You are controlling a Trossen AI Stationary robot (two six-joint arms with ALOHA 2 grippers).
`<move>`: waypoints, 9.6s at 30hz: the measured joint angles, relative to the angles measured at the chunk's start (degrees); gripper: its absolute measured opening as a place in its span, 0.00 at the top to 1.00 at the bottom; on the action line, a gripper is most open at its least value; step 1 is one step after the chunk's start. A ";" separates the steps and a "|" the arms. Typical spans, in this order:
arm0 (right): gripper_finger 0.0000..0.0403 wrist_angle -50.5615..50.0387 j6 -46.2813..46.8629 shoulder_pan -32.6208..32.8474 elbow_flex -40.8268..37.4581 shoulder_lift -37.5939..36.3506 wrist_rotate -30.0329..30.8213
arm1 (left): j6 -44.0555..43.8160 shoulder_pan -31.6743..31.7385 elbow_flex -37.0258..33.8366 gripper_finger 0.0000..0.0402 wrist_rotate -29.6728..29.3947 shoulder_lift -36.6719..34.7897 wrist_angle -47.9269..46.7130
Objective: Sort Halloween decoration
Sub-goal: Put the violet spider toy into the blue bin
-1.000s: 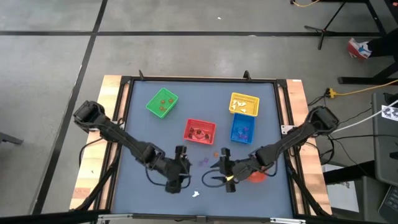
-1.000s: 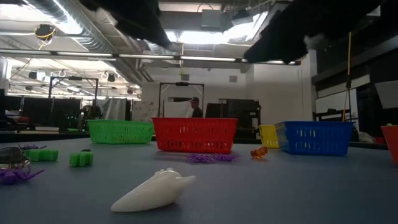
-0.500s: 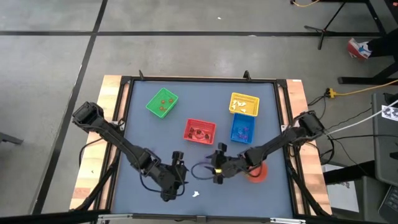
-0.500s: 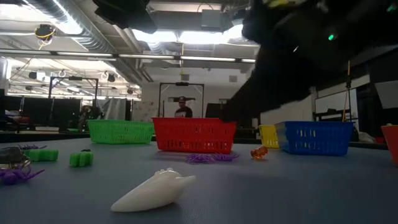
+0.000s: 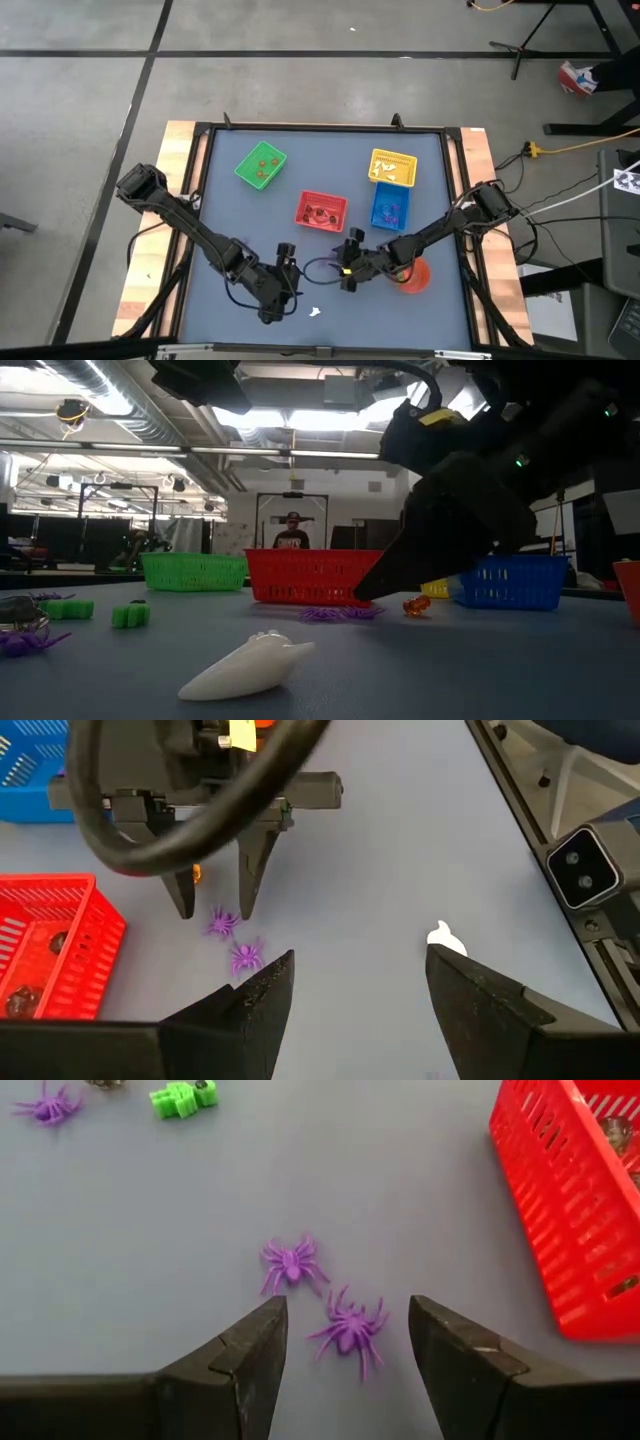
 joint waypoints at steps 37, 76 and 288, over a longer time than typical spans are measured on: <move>0.48 1.04 0.26 0.10 0.11 3.13 1.71 | 0.05 0.00 0.00 0.48 -0.65 0.04 0.03; 0.86 0.86 0.02 0.11 0.07 3.23 0.34 | 0.03 0.00 0.00 0.48 -1.01 0.04 -0.01; 0.47 10.28 -9.43 -1.73 5.11 8.96 -13.48 | 0.02 -0.01 0.02 0.48 -0.98 0.04 0.09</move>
